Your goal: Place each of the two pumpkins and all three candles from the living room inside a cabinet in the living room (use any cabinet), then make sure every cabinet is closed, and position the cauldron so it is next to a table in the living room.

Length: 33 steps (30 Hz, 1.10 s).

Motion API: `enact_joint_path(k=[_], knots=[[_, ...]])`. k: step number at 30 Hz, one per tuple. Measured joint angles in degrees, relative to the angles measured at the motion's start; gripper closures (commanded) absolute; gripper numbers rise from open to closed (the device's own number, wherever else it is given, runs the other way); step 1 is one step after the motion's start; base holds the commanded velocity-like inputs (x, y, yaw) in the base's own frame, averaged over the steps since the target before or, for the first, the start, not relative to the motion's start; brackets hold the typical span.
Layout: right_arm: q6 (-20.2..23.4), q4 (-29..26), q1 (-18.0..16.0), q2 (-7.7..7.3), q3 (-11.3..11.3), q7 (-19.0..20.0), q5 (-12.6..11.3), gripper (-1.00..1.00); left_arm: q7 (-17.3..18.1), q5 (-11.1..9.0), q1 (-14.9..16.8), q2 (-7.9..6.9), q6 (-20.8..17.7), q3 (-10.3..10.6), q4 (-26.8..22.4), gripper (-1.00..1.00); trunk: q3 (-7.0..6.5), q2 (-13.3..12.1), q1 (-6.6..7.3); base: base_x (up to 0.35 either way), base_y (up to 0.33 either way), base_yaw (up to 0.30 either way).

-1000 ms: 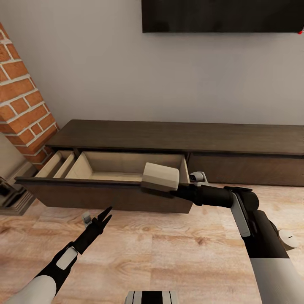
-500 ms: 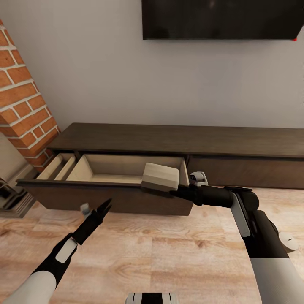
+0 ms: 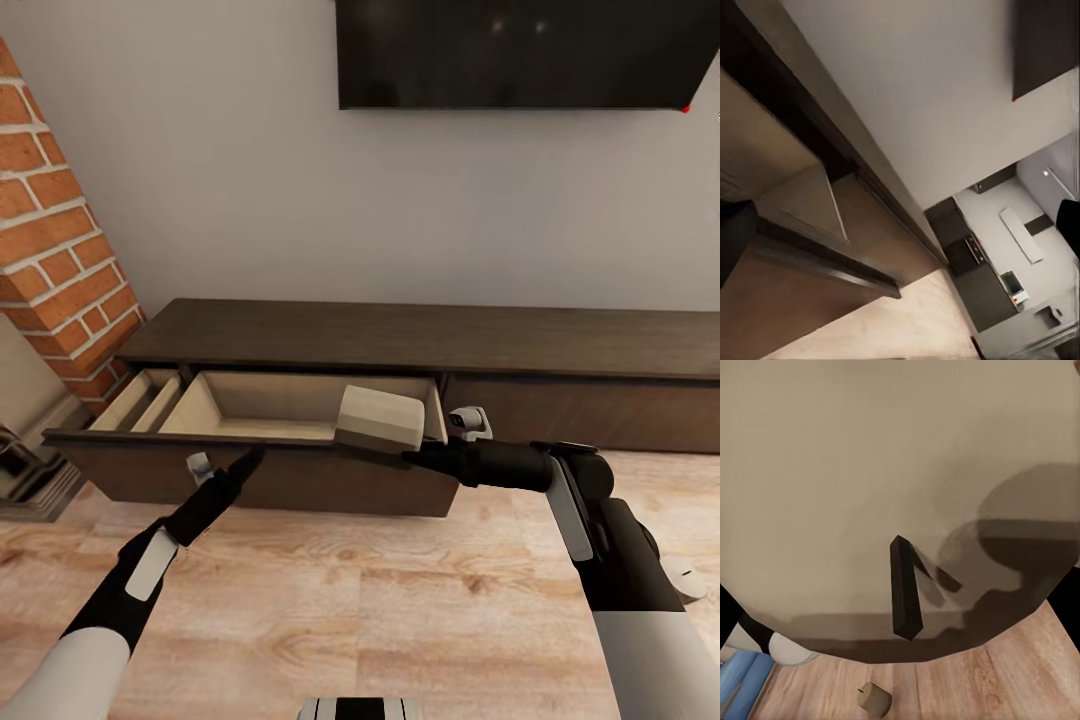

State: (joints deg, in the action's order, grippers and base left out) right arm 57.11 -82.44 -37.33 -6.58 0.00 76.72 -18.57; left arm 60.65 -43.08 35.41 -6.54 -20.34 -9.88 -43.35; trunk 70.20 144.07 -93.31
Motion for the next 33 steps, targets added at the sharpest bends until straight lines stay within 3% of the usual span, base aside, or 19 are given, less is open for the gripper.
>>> enact_joint_path(k=[10,18,24,33], knots=[[0.0,0.0,0.0,0.0,0.0,-0.1,0.0,1.0,-0.1,0.5,0.0,-0.02,-2.0,-0.1,-6.3,-1.0,-0.9,0.0,0.0,0.0,0.0,0.0],[0.0,0.0,0.0,0.0,0.0,-0.1,0.0,1.0,-0.4,0.6,0.0,-0.05,-6.0,-0.2,-9.4,-1.0,-1.62,0.0,0.0,0.0,0.0,0.0],[0.0,0.0,0.0,0.0,0.0,-0.1,0.0,1.0,-3.8,0.7,0.0,-0.33,-9.7,-0.3,-15.1,-1.0,-2.16,0.0,0.0,0.0,0.0,0.0],[0.0,0.0,0.0,0.0,0.0,-0.2,0.1,1.0,-11.6,0.5,0.0,-0.76,-19.9,-0.5,-26.1,-1.0,-2.97,0.0,0.0,0.0,0.0,0.0]])
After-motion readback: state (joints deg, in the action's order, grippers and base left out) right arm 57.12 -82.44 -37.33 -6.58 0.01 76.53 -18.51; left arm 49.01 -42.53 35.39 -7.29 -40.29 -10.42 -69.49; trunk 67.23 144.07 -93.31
